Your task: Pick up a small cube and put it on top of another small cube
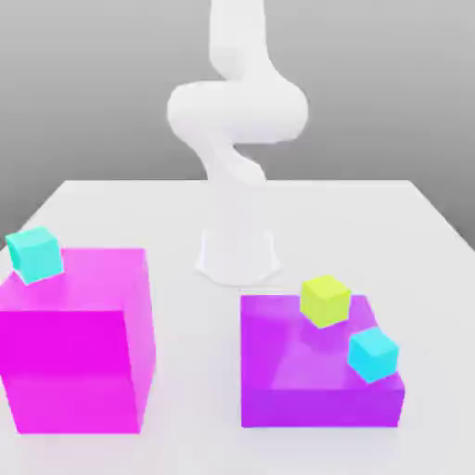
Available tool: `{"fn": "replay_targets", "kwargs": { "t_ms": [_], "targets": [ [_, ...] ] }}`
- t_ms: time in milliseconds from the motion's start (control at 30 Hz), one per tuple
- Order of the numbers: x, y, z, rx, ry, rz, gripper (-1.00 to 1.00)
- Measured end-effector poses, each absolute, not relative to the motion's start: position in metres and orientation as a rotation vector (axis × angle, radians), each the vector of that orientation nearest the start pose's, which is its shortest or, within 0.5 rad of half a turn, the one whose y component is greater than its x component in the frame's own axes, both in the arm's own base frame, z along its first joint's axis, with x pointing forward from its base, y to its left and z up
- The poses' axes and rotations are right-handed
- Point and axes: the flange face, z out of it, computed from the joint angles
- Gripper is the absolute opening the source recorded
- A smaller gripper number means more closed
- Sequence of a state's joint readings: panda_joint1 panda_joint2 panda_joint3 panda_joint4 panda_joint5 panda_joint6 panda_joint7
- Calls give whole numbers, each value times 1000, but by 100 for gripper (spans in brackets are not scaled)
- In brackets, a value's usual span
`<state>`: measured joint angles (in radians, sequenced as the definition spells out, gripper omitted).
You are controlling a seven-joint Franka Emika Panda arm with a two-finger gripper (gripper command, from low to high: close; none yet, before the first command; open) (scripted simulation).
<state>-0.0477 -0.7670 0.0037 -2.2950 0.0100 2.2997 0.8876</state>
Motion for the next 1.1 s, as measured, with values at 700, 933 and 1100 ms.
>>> {"fn": "replay_targets", "kwargs": {
  "t_ms": [700, 933, 1100],
  "targets": [
    [376, -265, 434, -1013, 2708, -428, 0],
    [317, -325, 340, -334, 2958, -251, 0],
    [273, -337, 275, 120, 3043, -130, 0]
  ]
}}
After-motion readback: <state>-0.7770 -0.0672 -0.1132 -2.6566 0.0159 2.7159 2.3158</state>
